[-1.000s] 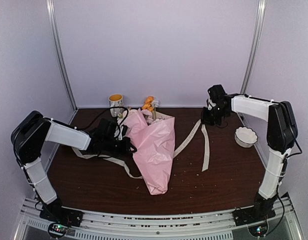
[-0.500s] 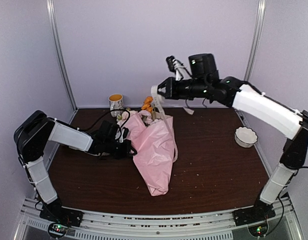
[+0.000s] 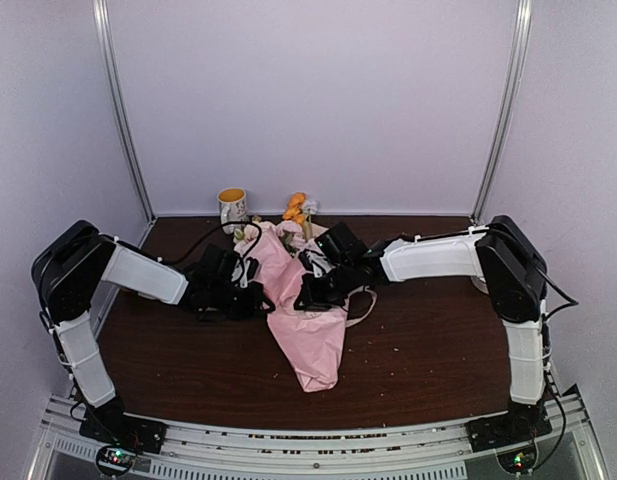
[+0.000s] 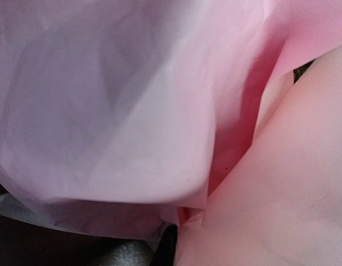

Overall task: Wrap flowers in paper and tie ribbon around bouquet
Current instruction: Pick up the left side of the ribbon.

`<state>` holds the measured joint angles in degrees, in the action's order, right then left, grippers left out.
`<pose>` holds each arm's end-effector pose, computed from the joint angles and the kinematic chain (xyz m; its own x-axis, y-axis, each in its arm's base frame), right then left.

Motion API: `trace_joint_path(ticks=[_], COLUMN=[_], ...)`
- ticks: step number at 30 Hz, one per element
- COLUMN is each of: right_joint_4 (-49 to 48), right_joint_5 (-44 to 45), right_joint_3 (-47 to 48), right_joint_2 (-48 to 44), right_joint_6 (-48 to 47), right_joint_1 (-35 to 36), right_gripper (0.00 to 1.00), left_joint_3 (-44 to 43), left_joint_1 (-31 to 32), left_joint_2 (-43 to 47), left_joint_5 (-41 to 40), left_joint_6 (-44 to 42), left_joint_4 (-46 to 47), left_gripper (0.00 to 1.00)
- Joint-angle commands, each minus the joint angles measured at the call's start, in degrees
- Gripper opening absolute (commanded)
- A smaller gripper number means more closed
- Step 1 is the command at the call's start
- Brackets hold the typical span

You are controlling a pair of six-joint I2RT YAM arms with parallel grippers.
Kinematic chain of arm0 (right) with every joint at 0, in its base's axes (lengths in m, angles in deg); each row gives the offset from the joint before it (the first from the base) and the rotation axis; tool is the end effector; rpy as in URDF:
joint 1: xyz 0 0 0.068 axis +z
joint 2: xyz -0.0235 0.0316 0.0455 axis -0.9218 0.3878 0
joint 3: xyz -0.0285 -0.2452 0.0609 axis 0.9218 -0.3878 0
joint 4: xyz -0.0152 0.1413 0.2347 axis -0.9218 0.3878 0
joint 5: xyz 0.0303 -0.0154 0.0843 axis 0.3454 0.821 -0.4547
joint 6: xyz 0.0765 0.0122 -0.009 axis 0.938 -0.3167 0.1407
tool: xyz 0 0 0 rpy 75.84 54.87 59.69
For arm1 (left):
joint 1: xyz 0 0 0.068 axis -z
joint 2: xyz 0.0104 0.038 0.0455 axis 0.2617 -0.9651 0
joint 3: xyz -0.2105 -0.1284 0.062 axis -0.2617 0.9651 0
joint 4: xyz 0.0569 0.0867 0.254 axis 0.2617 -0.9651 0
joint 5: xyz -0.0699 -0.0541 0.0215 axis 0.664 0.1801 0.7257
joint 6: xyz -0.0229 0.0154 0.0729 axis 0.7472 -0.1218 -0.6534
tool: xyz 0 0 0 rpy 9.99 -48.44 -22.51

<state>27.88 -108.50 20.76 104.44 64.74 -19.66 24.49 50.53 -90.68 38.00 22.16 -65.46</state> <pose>0.2966 0.3697 0.1303 -0.9182 -0.2244 -0.3263 -0.3923 0.6281 0.6720 0.2968 -0.2382 0.0762 -0.9308 -0.1895 -0.3125 0.0842 0.7208 -0.6880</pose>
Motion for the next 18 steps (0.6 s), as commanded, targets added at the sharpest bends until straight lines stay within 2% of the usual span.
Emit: trace_joint_path(ticks=[1, 3, 6, 12, 15, 18], right_joint_4=[6.68, 8.19, 8.38, 8.04, 7.99, 7.89], right_joint_5=[2.90, 4.36, 5.03, 5.08, 5.05, 5.13], right_joint_3=[4.69, 5.03, 4.40, 4.08, 4.42, 4.51], right_joint_2=[4.87, 5.97, 6.64, 7.22, 6.99, 6.69], right_joint_6=[-1.46, -1.62, -1.30, -1.14, -1.22, -1.38], right_joint_1=[0.29, 0.20, 0.20, 0.28, 0.29, 0.42], right_gripper=[0.00, 0.00, 0.00, 0.00, 0.00, 0.00], left_joint_3=[-2.26, -3.69, -6.07, -11.45, -5.79, 3.85], left_joint_1=[0.40, 0.36, 0.37, -0.69, -4.87, -12.33], left_joint_2=[0.58, 2.77, 7.93, 15.29, 20.75, 24.98], left_joint_5=[0.40, -0.52, -3.11, -7.95, -11.88, -11.56], left_joint_6=[-1.99, -3.38, -7.01, -14.88, -12.71, -7.27], left_joint_4=[-2.15, -5.57, -11.78, -28.71, -28.59, -25.49], left_gripper=[0.11, 0.29, 0.49, 0.77, 0.84, 0.79])
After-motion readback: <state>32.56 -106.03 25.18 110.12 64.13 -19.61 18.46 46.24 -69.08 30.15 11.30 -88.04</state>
